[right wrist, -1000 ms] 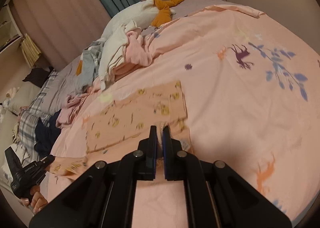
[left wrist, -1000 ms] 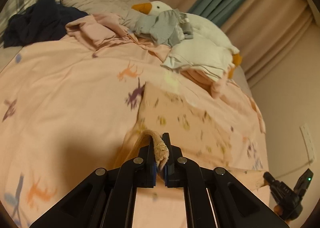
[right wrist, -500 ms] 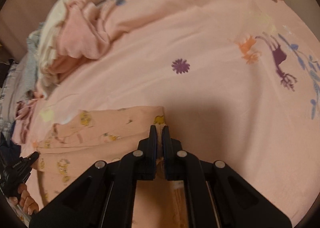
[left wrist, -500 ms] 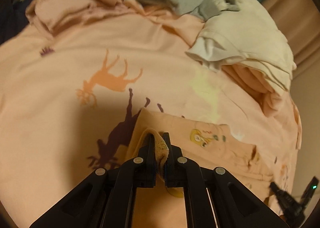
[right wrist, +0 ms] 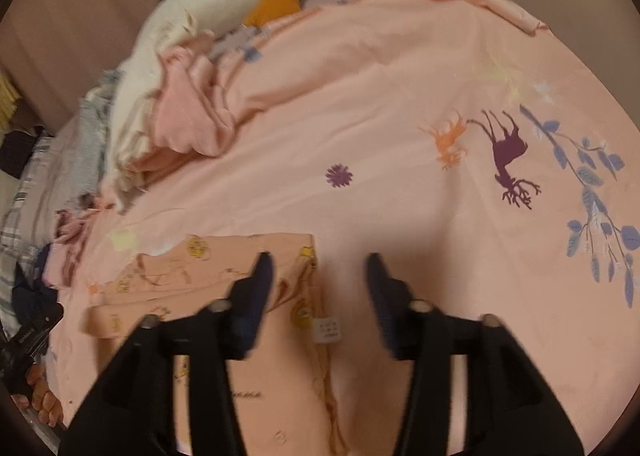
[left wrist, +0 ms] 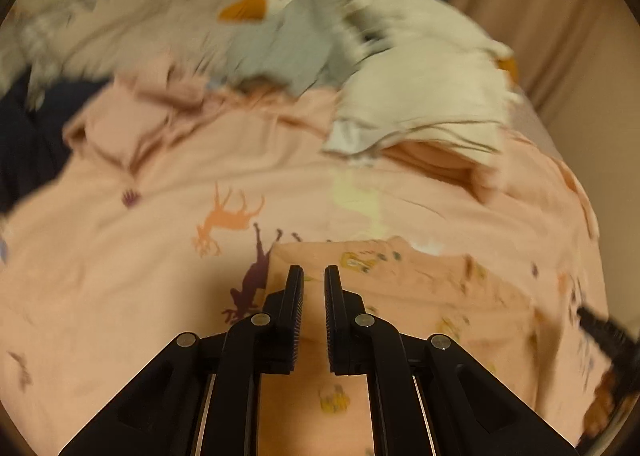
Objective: Fold small clothes
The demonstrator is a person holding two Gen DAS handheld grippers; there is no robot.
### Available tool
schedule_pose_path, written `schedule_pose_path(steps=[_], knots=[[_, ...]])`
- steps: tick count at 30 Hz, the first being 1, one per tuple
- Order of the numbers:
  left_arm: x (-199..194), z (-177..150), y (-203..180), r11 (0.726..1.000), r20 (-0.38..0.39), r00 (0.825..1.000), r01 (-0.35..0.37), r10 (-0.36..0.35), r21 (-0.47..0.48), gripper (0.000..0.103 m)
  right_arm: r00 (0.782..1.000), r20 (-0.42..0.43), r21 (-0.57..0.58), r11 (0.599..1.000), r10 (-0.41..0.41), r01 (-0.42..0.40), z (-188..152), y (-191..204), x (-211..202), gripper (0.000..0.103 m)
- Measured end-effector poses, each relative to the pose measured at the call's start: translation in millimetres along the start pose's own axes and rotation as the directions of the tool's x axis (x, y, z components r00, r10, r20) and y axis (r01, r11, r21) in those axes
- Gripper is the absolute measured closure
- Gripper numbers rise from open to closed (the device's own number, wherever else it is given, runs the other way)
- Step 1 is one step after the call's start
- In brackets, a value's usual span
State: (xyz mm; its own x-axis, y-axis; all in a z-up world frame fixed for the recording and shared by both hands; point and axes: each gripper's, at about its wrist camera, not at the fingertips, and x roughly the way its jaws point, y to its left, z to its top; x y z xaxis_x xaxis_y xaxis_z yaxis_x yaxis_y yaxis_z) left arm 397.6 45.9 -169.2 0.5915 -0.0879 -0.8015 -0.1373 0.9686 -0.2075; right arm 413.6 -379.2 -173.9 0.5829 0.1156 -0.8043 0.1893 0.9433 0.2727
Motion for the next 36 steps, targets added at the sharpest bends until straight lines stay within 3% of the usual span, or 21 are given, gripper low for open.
schedule_pose_path(steps=[1, 2, 4, 7, 9, 10, 13, 17, 21, 23, 25, 27, 30, 34, 35, 36], knots=[[-8, 0, 0, 1.000, 0.007, 1.000, 0.015, -0.015, 0.013, 0.084, 1.000, 0.016, -0.008, 1.000, 0.027, -0.027, -5, 2, -12, 0.034], [-18, -4, 0, 0.999, 0.007, 0.999, 0.033, -0.033, 0.008, 0.065, 0.999, 0.020, -0.018, 0.999, 0.043, -0.043, -8, 6, -16, 0.031], [-18, -8, 1, 0.996, -0.002, 0.997, 0.082, -0.082, -0.029, 0.049, 0.997, 0.017, -0.052, 0.996, 0.074, -0.073, -19, 17, -19, 0.032], [-4, -21, -6, 0.989, -0.053, 0.988, 0.144, -0.146, -0.040, 0.049, 0.997, 0.009, -0.080, 0.994, 0.081, -0.080, -36, 31, -10, 0.038], [12, -36, -14, 0.991, -0.102, 0.986, 0.135, -0.135, -0.008, 0.050, 0.993, -0.059, -0.086, 0.991, 0.101, -0.106, -49, 39, 8, 0.077], [22, -45, -18, 0.993, -0.120, 0.987, 0.114, -0.111, 0.020, 0.054, 0.990, -0.096, -0.088, 0.990, 0.103, -0.111, -53, 42, 17, 0.084], [48, -64, -30, 0.992, -0.170, 0.984, 0.077, -0.059, 0.102, 0.065, 0.978, -0.192, -0.110, 0.989, 0.076, -0.098, -69, 53, 52, 0.090], [79, -57, -38, 0.991, -0.189, 0.981, 0.065, -0.043, 0.114, 0.067, 0.978, -0.203, -0.158, 0.985, 0.039, -0.072, -73, 66, 79, 0.092], [110, -26, -46, 0.998, -0.186, 0.983, 0.012, -0.002, 0.054, 0.067, 0.983, -0.179, -0.173, 0.983, 0.031, -0.062, -47, 78, 97, 0.092], [115, -8, -49, 1.000, -0.137, 0.991, 0.000, 0.001, 0.003, 0.067, 0.986, -0.167, -0.166, 0.985, 0.008, -0.037, -27, 82, 110, 0.092], [118, 15, -51, 0.996, -0.056, 0.995, -0.084, 0.082, -0.033, 0.067, 0.990, -0.138, -0.140, 0.990, -0.022, 0.003, -6, 84, 121, 0.092], [116, 31, -46, 0.989, -0.045, 0.992, -0.124, 0.120, -0.083, 0.067, 0.992, -0.103, -0.096, 0.994, -0.068, 0.059, 12, 83, 124, 0.091], [85, 42, -25, 0.990, -0.009, 1.000, -0.002, 0.000, -0.141, 0.067, 0.997, -0.073, -0.048, 0.999, 0.022, -0.025, 22, 76, 102, 0.088], [44, 28, 6, 0.984, -0.004, 0.999, 0.051, -0.052, -0.169, 0.061, 0.997, -0.016, -0.085, 0.994, 0.071, -0.072, 5, 62, 60, 0.084], [37, 18, 14, 0.987, -0.050, 0.997, 0.056, -0.064, -0.149, 0.060, 0.997, -0.022, -0.093, 0.993, 0.075, -0.077, -4, 54, 49, 0.078], [33, 10, 18, 0.988, -0.082, 0.994, 0.056, -0.068, -0.145, 0.060, 0.996, -0.036, -0.088, 0.992, 0.083, -0.086, -14, 46, 40, 0.064]])
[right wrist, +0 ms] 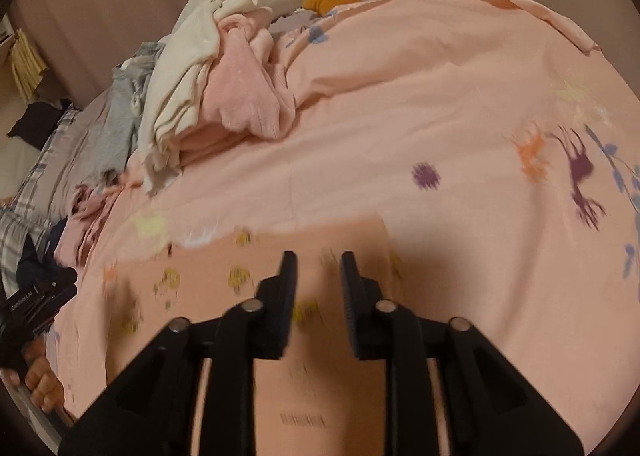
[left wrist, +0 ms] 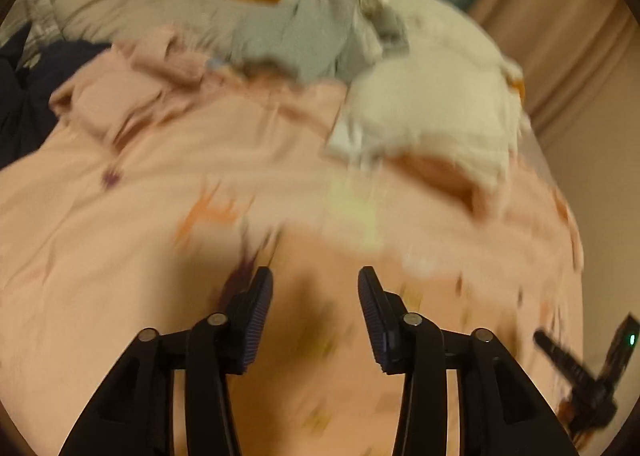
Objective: Fold small clothes
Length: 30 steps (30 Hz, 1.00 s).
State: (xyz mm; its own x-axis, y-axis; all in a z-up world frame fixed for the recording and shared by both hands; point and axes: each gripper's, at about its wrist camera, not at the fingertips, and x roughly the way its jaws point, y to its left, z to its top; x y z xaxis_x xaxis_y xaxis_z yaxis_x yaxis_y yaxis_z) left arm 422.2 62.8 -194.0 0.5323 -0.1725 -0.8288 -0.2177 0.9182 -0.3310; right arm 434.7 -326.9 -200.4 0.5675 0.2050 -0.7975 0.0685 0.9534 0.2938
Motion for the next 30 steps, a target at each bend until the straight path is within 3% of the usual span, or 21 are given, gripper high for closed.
schedule_pose_path(steps=[2, 3, 6, 8, 11, 13, 18, 21, 23, 27, 30], knots=[[-8, -22, 17, 1.000, -0.061, 0.998, 0.012, -0.013, -0.027, 0.060, 0.999, -0.019, 0.047, 0.998, 0.031, -0.030, -19, -16, -13, 0.049], [-12, -36, 26, 0.998, -0.086, 0.996, 0.031, -0.035, -0.049, 0.059, 0.999, -0.028, 0.085, 0.996, 0.043, -0.040, -32, -27, -21, 0.046], [-20, -76, 43, 0.989, -0.180, 0.975, 0.115, -0.130, -0.091, 0.055, 0.996, -0.071, 0.196, 0.980, 0.058, -0.043, -64, -48, -33, 0.041], [-26, -100, 46, 0.980, -0.226, 0.957, 0.162, -0.184, -0.112, 0.053, 0.987, -0.120, 0.247, 0.966, 0.111, -0.079, -88, -55, -37, 0.041], [-32, -132, 46, 0.955, -0.243, 0.928, 0.251, -0.284, -0.157, 0.040, 0.976, -0.143, 0.324, 0.939, 0.165, -0.111, -121, -59, -44, 0.037], [-29, -140, 44, 0.943, -0.251, 0.912, 0.286, -0.323, -0.173, 0.040, 0.972, -0.145, 0.360, 0.925, 0.187, -0.124, -138, -60, -45, 0.036], [1, -140, 48, 0.906, -0.242, 0.893, 0.304, -0.379, -0.294, 0.039, 0.935, -0.165, 0.453, 0.866, 0.312, -0.209, -156, -49, -24, 0.036], [12, -132, 52, 0.856, -0.172, 0.880, 0.358, -0.443, -0.373, 0.039, 0.941, -0.161, 0.438, 0.876, 0.298, -0.202, -150, -40, -14, 0.036], [23, -123, 53, 0.846, -0.141, 0.887, 0.357, -0.440, -0.395, 0.039, 0.945, -0.160, 0.428, 0.883, 0.284, -0.193, -145, -34, -4, 0.036], [35, -113, 54, 0.818, -0.097, 0.884, 0.375, -0.457, -0.436, 0.039, 0.942, -0.103, 0.473, 0.848, 0.321, -0.237, -135, -37, 7, 0.035], [39, -108, 52, 0.820, -0.075, 0.892, 0.372, -0.445, -0.435, 0.039, 0.937, -0.068, 0.507, 0.821, 0.343, -0.264, -130, -42, 16, 0.035]])
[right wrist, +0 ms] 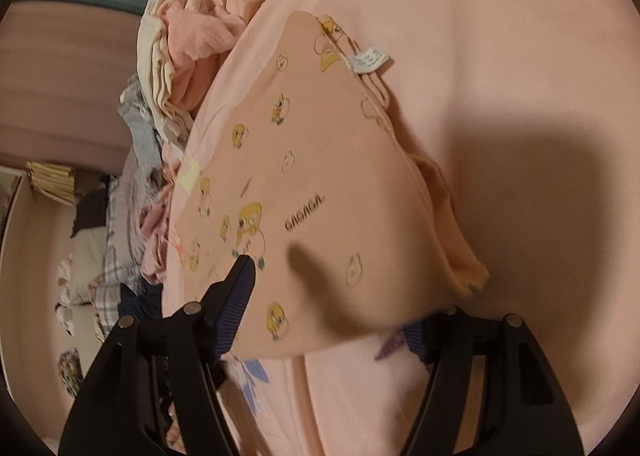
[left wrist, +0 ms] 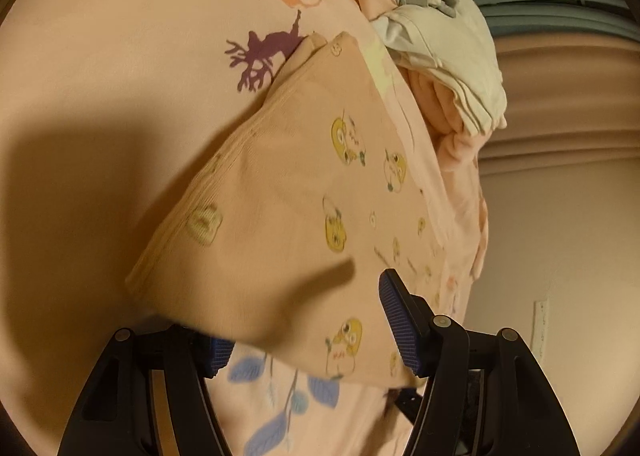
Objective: Fold small clothes
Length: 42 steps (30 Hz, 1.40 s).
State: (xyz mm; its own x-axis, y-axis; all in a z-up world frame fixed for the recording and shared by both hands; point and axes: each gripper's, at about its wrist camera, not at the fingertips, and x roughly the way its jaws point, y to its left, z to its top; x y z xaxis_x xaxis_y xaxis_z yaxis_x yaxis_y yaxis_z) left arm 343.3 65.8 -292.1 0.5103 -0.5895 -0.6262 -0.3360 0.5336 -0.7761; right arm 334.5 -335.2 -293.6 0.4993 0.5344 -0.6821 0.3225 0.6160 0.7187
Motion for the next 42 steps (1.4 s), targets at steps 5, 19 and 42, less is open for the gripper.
schedule_pose_path(steps=[5, 19, 42], knots=[[9, 8, -9, 0.998, 0.071, 0.997, -0.046, 0.044, 0.031, 0.039, 1.000, 0.016, -0.001, 1.000, 0.014, -0.014, 13, 6, 9, 0.036], [6, -6, -47, 0.916, 0.193, 0.930, -0.349, 0.313, 0.198, 0.091, 0.995, 0.084, -0.121, 0.991, -0.050, 0.060, 21, 21, 12, 0.094], [-21, 0, 5, 0.997, 0.095, 0.993, -0.069, 0.065, 0.042, 0.051, 0.989, 0.031, -0.223, 0.963, -0.147, 0.150, -23, 27, 5, 0.089]])
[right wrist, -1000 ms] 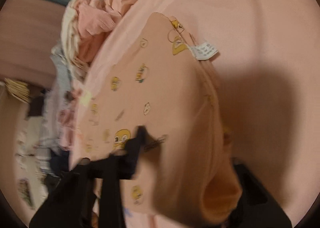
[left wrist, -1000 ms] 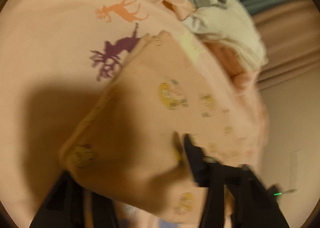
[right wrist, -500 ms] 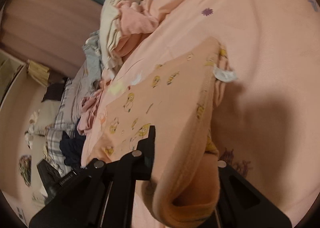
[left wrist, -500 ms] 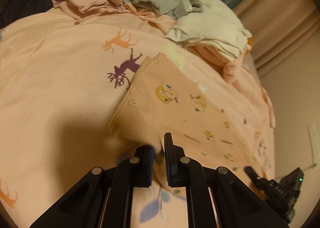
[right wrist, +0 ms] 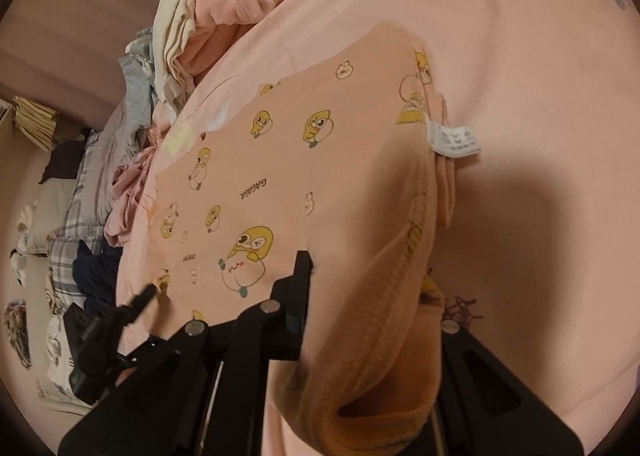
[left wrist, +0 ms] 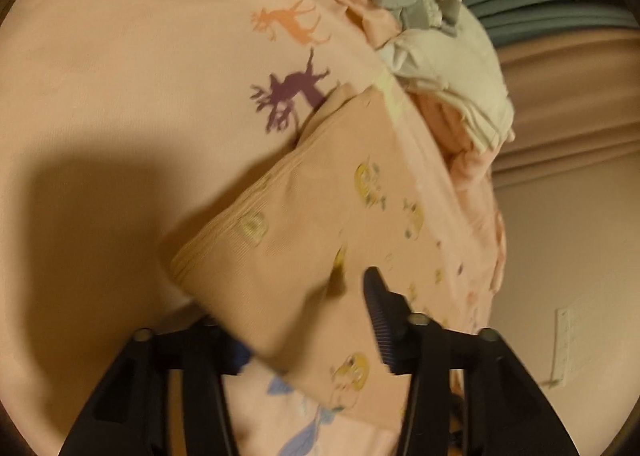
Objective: Fold small clothes
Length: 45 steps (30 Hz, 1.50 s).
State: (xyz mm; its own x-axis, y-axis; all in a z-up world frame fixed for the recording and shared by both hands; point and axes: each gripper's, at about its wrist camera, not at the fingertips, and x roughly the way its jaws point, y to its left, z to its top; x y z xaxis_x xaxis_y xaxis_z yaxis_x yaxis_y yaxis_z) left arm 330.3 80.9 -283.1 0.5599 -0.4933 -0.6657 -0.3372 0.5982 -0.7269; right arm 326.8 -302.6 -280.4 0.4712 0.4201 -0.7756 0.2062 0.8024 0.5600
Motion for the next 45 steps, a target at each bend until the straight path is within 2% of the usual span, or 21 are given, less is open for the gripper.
schedule_pose_path(steps=[3, 7, 9, 11, 12, 14, 17, 19, 20, 22, 25, 27, 28, 29, 31, 33, 35, 40, 43, 45], knots=[[14, 8, -8, 1.000, -0.039, 0.999, 0.002, -0.001, 0.025, 0.051, 0.999, 0.006, -0.054, 0.998, -0.043, 0.043, -2, 4, 5, 0.089], [27, 21, -9, 0.995, -0.074, 0.994, 0.082, -0.086, -0.056, 0.051, 0.999, 0.013, -0.072, 0.996, -0.049, 0.050, -1, 2, 9, 0.089], [38, 27, -11, 0.994, -0.107, 0.990, 0.082, -0.089, -0.068, 0.059, 0.999, 0.012, -0.076, 0.996, -0.041, 0.042, 1, 2, 10, 0.089], [44, 27, -17, 0.999, -0.122, 0.992, 0.035, -0.040, -0.040, 0.082, 0.999, 0.014, -0.081, 0.996, -0.039, 0.040, 2, 3, 13, 0.089], [45, 25, -20, 1.000, -0.115, 0.993, -0.013, 0.010, -0.020, 0.087, 0.999, 0.018, -0.087, 0.995, -0.038, 0.039, 2, 3, 14, 0.089], [37, 18, -28, 0.998, -0.065, 0.996, -0.056, 0.057, 0.010, 0.090, 0.999, 0.022, -0.096, 0.995, -0.033, 0.035, 2, 4, 14, 0.091], [11, 4, -46, 0.982, 0.066, 0.988, -0.145, 0.137, 0.125, 0.095, 0.999, 0.034, -0.081, 0.996, 0.029, -0.026, 3, 0, 7, 0.093], [-3, -2, -52, 0.979, 0.085, 0.989, -0.131, 0.119, 0.154, 0.097, 0.995, 0.053, -0.078, 0.994, 0.087, -0.082, 3, -3, -3, 0.094], [-7, -4, -53, 0.984, 0.066, 0.995, -0.089, 0.079, 0.154, 0.097, 0.991, 0.060, -0.087, 0.989, 0.123, -0.118, 2, -4, -9, 0.095], [-11, -6, -53, 0.986, 0.033, 0.999, -0.046, 0.041, 0.161, 0.097, 0.987, 0.076, -0.087, 0.987, 0.140, -0.133, 2, -4, -19, 0.095], [-9, -12, -58, 0.975, 0.016, 0.998, -0.062, 0.060, 0.214, 0.097, 0.990, 0.064, -0.058, 0.990, 0.129, -0.125, 0, -9, -21, 0.095], [2, -16, -51, 0.980, -0.024, 0.997, -0.068, 0.074, 0.185, 0.097, 0.995, 0.027, -0.023, 0.995, 0.098, -0.097, -1, -13, -13, 0.091], [8, -16, -44, 0.987, -0.053, 0.996, -0.062, 0.071, 0.147, 0.093, 0.995, 0.011, -0.007, 0.995, 0.096, -0.096, -1, -15, -10, 0.091], [14, -16, -35, 0.993, -0.105, 0.993, -0.048, 0.059, 0.105, 0.081, 0.996, 0.000, 0.009, 0.996, 0.090, -0.090, -2, -17, -7, 0.091], [22, -17, -26, 0.999, -0.185, 0.983, 0.028, -0.019, 0.046, 0.070, 0.995, 0.000, 0.031, 0.995, 0.095, -0.095, -4, -22, -6, 0.089], [21, -19, -26, 0.997, -0.174, 0.983, 0.060, -0.051, 0.050, 0.058, 0.994, 0.005, 0.053, 0.993, 0.106, -0.106, -5, -24, -5, 0.089], [24, -21, -33, 0.994, -0.179, 0.982, 0.079, -0.065, 0.072, 0.039, 0.994, -0.003, 0.070, 0.992, 0.108, -0.108, -3, -27, -3, 0.086], [39, -18, -41, 0.997, -0.145, 0.989, 0.040, -0.030, 0.066, 0.038, 0.994, 0.007, 0.075, 0.991, 0.106, -0.107, -2, -27, -1, 0.085], [40, -16, -38, 0.998, -0.150, 0.989, 0.022, -0.013, 0.059, 0.039, 0.995, 0.004, 0.060, 0.993, 0.099, -0.099, -1, -26, 0, 0.085], [40, -16, -38, 0.998, -0.149, 0.988, -0.019, 0.029, 0.066, 0.054, 0.995, 0.002, 0.060, 0.993, 0.099, -0.099, 0, -26, 1, 0.085]])
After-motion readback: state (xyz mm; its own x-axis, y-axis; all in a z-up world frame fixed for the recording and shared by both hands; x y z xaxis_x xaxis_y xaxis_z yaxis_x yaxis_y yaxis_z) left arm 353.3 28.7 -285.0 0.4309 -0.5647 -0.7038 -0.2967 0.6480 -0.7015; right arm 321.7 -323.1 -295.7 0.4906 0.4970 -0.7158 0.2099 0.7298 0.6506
